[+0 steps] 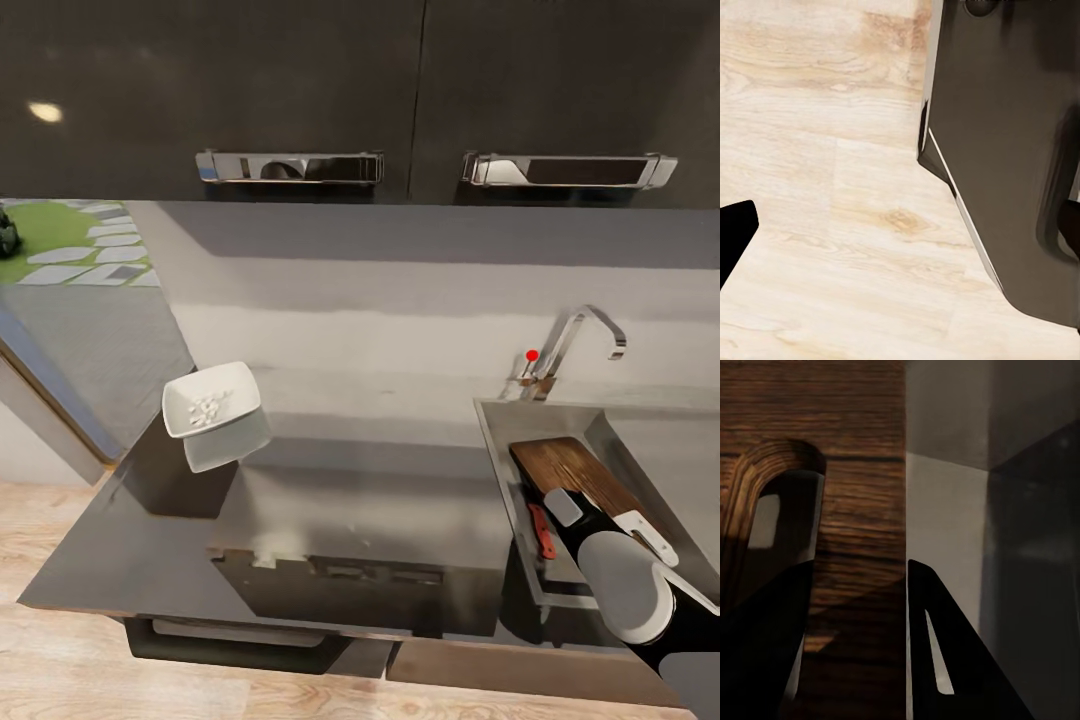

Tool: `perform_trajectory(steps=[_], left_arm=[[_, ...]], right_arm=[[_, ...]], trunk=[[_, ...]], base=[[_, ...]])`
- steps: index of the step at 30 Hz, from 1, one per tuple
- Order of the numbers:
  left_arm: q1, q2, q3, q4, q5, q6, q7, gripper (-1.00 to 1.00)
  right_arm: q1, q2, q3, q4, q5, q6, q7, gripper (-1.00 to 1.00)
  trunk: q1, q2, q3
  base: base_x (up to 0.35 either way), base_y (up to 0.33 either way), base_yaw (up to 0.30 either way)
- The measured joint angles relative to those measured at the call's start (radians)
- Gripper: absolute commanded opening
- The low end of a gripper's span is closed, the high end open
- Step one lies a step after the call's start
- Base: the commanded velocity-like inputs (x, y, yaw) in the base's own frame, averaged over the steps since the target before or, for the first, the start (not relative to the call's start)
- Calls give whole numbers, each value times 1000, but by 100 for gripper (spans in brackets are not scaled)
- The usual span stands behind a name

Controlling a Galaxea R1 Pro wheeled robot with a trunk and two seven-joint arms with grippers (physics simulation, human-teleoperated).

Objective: In the kitchen, take the Vidalia onion out of the sink, dice it on the chopping board with the paring knife, put the diced onion into the bowl on the countertop, then place both the paring knife and the chopping board into the sink.

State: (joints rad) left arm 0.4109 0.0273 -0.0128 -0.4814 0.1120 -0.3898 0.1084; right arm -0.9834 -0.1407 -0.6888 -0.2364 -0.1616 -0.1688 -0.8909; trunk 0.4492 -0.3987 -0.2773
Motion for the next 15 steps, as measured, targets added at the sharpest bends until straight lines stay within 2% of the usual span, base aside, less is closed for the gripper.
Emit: perform_trajectory(steps=[1,2,11,15], left_arm=[[0,0,0,0,0,0,0,100],[0,0,0,0,0,0,0,100],[0,0,0,0,0,0,0,100],[0,0,0,1,0,0,0,100]], right_arm=[[1,0,-1,9,-22,-8,-2,100],[1,0,-5,10,-24,-10,-4,100],[1,1,1,9,-22,-9,2,100],[1,6,4,9,-16,-12,40,100]], trunk=[[0,1,0],[0,1,0],[0,0,0],[0,0,0]], base=[[0,0,0],[0,0,0],[0,0,0],[0,0,0]])
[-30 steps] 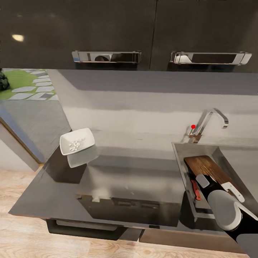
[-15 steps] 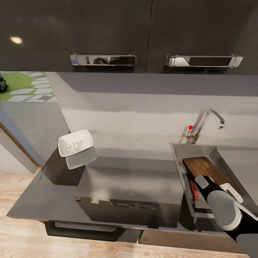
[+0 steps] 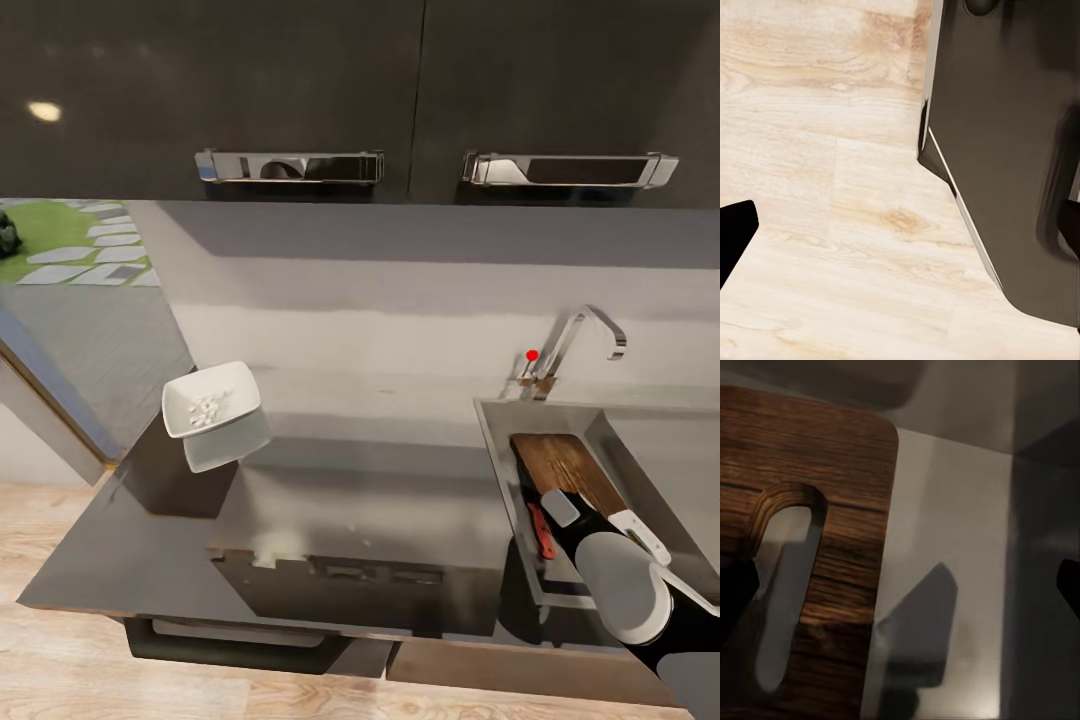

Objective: In the kitchen, take the Vidalia onion out of the sink, dice it on the chopping board with the paring knife, put the diced onion into the bowl on the countertop, then place both the paring knife and the chopping board into the sink.

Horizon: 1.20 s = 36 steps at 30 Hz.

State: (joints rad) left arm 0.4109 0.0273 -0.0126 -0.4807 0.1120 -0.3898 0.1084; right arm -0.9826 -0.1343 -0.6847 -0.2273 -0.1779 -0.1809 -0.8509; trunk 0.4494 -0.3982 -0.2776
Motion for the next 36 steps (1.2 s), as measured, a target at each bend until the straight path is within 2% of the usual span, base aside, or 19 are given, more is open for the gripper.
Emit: perform_trajectory(steps=[10,15,21,24,31,34,36], left_arm=[[0,0,0,5,0,0,0,100],[0,0,0,5,0,0,0,100],[0,0,0,5,-1,0,0,100],[0,0,0,5,-1,0,0,100],[0,0,0,4,-2,0,0,100],[0,0,0,4,-2,0,0,100],[0,0,0,4,-2,0,0,100]], right_arm=[[0,-1,1,0,3,-1,27,100],[0,-1,1,0,26,-2,62,100],[0,0,11,-14,38,1,70,100],[0,0,43,-23,46,3,75,100],[0,12,184,-106,48,18,99,100],[0,19,213,-166,47,85,156,100],[0,23,219,-232,46,170,241,100]], trunk=[[0,0,0],[0,0,0],[0,0,0],[0,0,0],[0,0,0],[0,0,0],[0,0,0]], base=[[0,0,0],[0,0,0],[0,0,0],[0,0,0],[0,0,0],[0,0,0],[0,0,0]])
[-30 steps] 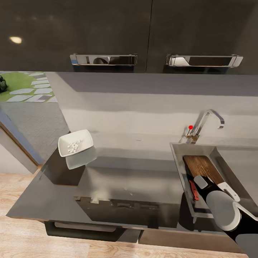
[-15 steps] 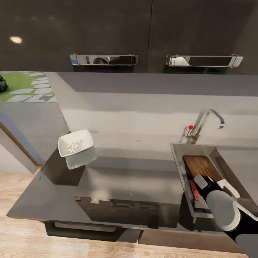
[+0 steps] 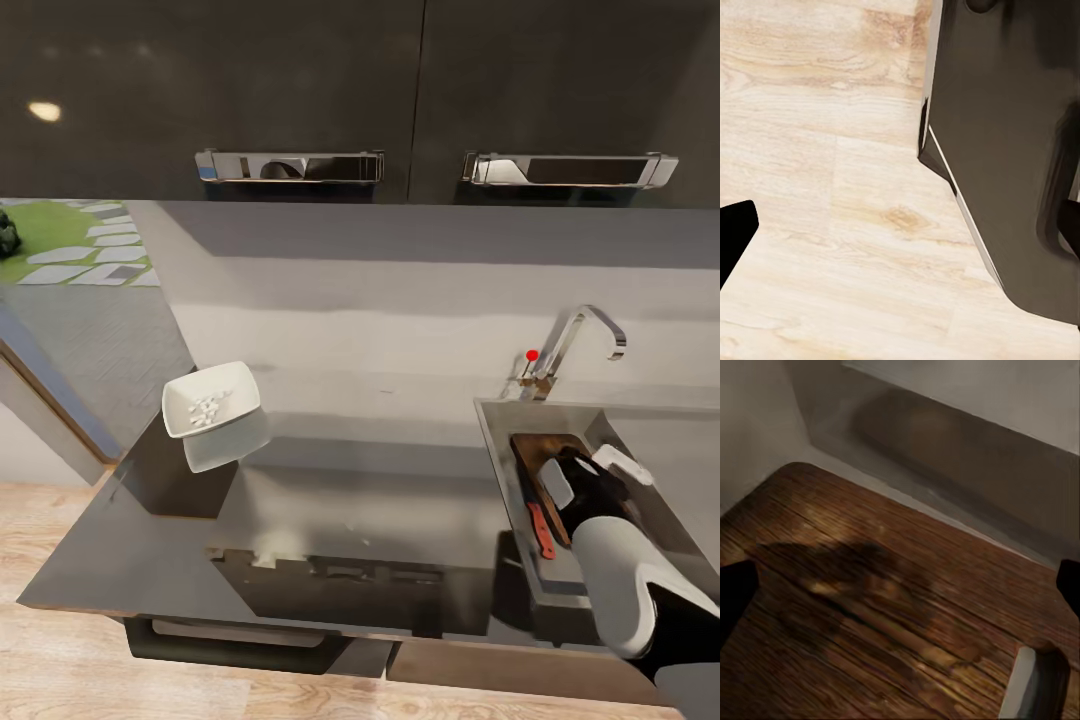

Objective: In the kitchen, take the Vidalia onion out of the sink, dice it on the chopping board with the paring knife, put the diced onion into the bowl on the countertop, then place both the paring knife and the chopping board into the sink.

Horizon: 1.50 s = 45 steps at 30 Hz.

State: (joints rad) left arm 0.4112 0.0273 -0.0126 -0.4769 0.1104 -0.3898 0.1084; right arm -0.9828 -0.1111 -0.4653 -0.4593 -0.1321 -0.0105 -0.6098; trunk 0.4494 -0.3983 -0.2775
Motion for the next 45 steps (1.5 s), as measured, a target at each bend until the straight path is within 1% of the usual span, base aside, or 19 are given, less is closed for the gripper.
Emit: perform_trajectory(steps=[3,4,6,7,9,10,11,13,14,16,17,19,21,31,35,38,45], left_arm=[[0,0,0,0,0,0,0,100],[0,0,0,0,0,0,0,100],[0,0,0,1,1,0,0,100],[0,0,0,1,1,0,0,100],[0,0,0,1,1,0,0,100],[0,0,0,1,1,0,0,100],[0,0,0,1,1,0,0,100],[-1,0,1,1,1,0,0,100],[0,0,0,1,1,0,0,100],[0,0,0,1,1,0,0,100],[0,0,0,1,1,0,0,100],[0,0,1,1,1,0,0,100],[0,0,1,1,1,0,0,100],[0,0,1,1,1,0,0,100],[0,0,1,1,1,0,0,100],[0,0,1,1,1,0,0,100],[0,0,1,1,1,0,0,100]], right_arm=[[0,18,2,-58,0,81,131,100],[0,32,4,-76,42,107,260,100],[0,36,4,-81,99,111,351,100],[7,37,5,-83,147,111,425,100],[21,37,5,-85,199,111,544,100],[31,35,7,-86,221,111,631,100],[36,33,9,-86,230,111,680,100],[44,29,8,-86,240,109,752,100],[48,28,8,-87,243,108,771,100],[57,26,7,-87,246,94,792,100],[65,26,7,-88,247,68,799,100],[76,26,7,-91,247,31,804,100],[86,26,7,-94,247,12,805,100],[99,26,7,-96,247,-3,807,100],[102,27,8,-97,247,-29,807,100],[118,27,8,-97,248,-45,807,100],[126,27,8,-97,247,-51,808,100]], trunk=[[0,0,0],[0,0,0],[0,0,0],[0,0,0],[0,0,0],[0,0,0],[0,0,0],[0,0,0],[0,0,0],[0,0,0],[0,0,0],[0,0,0],[0,0,0],[1,0,0],[1,0,0],[1,0,0],[1,0,0]], base=[[0,0,0],[0,0,0],[0,0,0],[0,0,0],[0,0,0],[-6,0,0],[-38,5,0],[-89,37,0],[-136,66,0],[-184,95,0],[-229,128,0],[-254,152,0],[-270,166,0],[-281,177,0],[-282,179,0],[-282,179,0],[-283,179,0]])
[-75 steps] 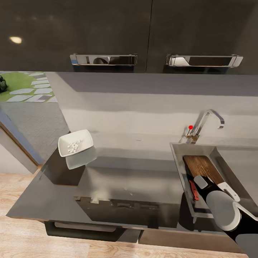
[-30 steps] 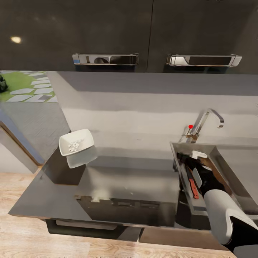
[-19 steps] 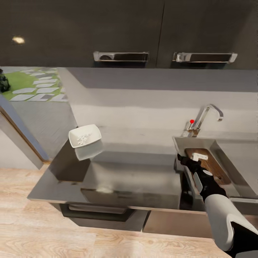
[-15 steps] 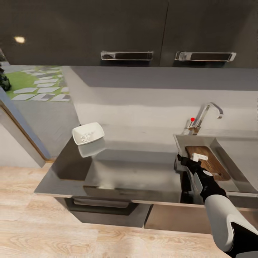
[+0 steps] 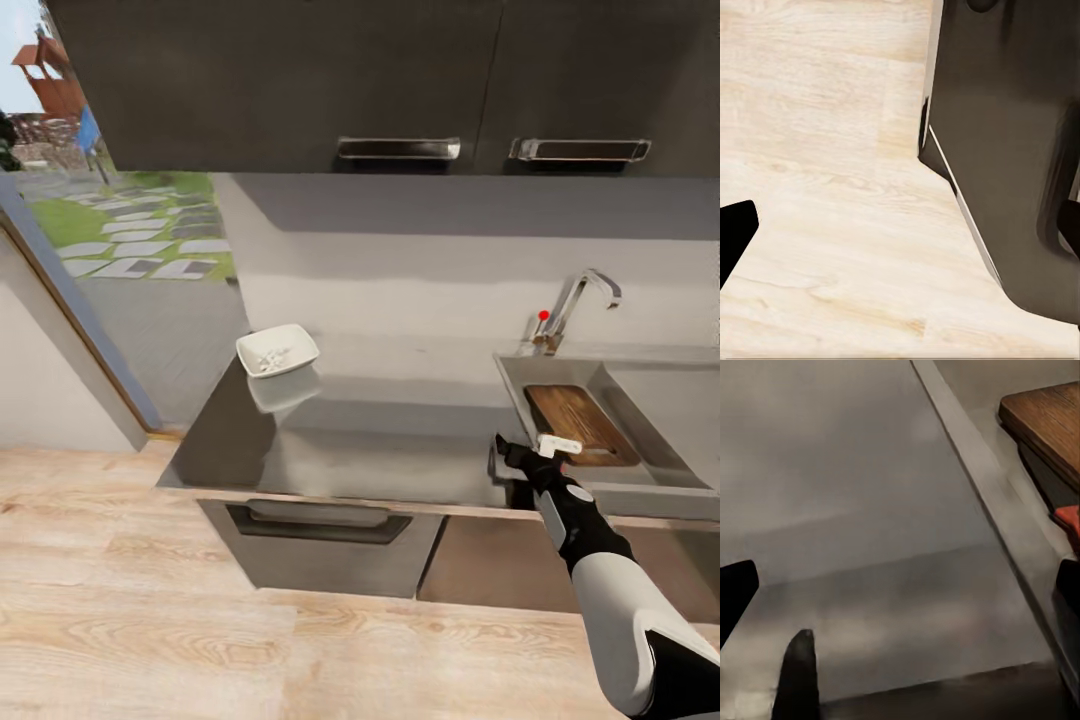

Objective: In the kitchen, take the Vidalia onion out of the sink, dice it on the chopping board with the paring knife, put the diced onion into the bowl on the countertop, then place both the paring knife and the chopping board into the sink.

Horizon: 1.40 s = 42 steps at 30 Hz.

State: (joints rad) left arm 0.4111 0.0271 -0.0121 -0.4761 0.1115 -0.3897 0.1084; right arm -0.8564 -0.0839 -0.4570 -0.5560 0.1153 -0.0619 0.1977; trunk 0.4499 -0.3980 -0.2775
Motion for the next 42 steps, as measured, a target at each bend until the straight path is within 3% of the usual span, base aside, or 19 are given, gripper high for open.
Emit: perform_trajectory(steps=[11,13,15,16,17,20,26,30,35,36,37,38,40,42], left_arm=[[0,0,0,0,0,0,0,100],[0,0,0,0,0,0,0,100],[0,0,0,0,0,0,0,100],[0,0,0,0,0,0,0,100],[0,0,0,0,0,0,0,100],[0,0,0,0,0,0,0,100],[0,0,0,-1,0,0,0,100],[0,0,0,-1,0,0,0,100],[0,0,0,-3,0,0,1,100],[0,0,0,-3,0,0,1,100],[0,0,0,-4,0,0,2,100],[0,0,0,-4,0,0,2,100],[0,0,0,-5,0,0,2,100],[0,0,0,-5,0,0,2,100]], right_arm=[[43,1,1,-23,0,-104,13,100],[80,5,1,-80,0,-128,33,100],[156,23,0,-218,-1,-138,50,100],[183,36,0,-270,-1,-139,53,100],[236,67,-1,-369,0,-139,56,100],[329,102,-2,-518,0,-112,58,100],[392,110,-8,-567,1,-69,132,100],[417,109,-10,-560,2,-67,145,100],[422,104,-15,-461,2,-64,144,100],[422,86,-32,-362,3,-69,142,100],[422,12,-57,-185,0,-117,144,100],[424,-3,-58,-60,4,-151,143,100],[423,-25,-57,76,2,-222,144,100],[424,-40,-56,134,2,-250,144,100]], trunk=[[0,0,0],[0,0,0],[0,0,0],[0,0,0],[0,0,0],[0,0,0],[0,0,0],[0,0,0],[0,0,0],[0,0,0],[-1,0,0],[0,0,0],[0,0,0],[0,0,0]], base=[[-282,180,0],[-283,182,0],[-283,183,0],[-283,184,0],[-283,184,0],[-282,184,0],[-282,184,0],[-224,137,0],[-29,15,0],[0,0,0],[0,0,0],[0,0,0],[0,0,0],[0,0,0]])
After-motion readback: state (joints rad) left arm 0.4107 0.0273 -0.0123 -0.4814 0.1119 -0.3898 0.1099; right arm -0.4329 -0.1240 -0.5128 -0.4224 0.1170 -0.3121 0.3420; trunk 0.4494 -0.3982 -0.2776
